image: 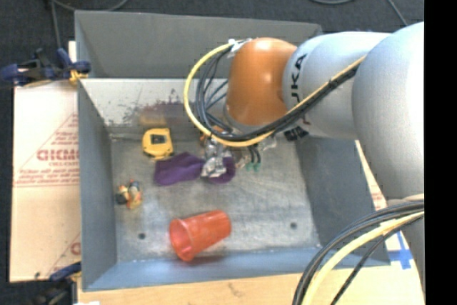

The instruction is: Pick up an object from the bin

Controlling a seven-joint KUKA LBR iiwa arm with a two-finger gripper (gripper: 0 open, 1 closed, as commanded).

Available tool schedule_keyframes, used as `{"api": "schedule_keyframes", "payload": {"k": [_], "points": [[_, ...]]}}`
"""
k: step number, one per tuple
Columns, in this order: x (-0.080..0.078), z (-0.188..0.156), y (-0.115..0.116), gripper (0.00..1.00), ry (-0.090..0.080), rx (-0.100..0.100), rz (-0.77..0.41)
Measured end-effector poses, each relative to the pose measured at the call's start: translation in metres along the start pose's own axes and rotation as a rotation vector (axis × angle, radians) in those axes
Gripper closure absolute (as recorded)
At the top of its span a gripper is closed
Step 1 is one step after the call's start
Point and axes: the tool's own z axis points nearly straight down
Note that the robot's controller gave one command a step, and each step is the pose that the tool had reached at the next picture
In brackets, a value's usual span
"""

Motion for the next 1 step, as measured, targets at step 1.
{"api": "schedule_keyframes", "payload": {"k": [1], "points": [[-0.0016,-0.0210,0.0000,1.00,-0.006,0.000,0.000]]}}
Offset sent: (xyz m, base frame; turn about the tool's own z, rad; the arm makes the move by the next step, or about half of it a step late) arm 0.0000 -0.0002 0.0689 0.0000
